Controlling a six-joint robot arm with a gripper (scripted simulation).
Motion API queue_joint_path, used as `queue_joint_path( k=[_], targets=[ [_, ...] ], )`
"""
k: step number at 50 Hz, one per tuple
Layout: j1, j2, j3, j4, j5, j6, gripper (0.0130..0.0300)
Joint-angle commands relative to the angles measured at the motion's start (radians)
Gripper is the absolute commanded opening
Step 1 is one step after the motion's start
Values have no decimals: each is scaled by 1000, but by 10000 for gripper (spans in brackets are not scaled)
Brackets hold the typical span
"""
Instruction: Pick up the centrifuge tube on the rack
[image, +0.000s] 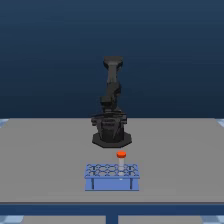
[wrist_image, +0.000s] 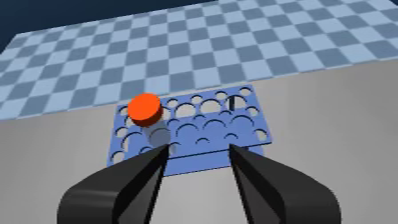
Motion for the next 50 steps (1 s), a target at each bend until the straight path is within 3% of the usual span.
queue_joint_path(
  k=[1, 28, 50],
  targets=[
    [7, 5, -3, 78, -6, -94, 300],
    [44, 48, -29, 460, -32, -472, 300],
    [76, 90, -56, 596, -55, -606, 300]
  ],
)
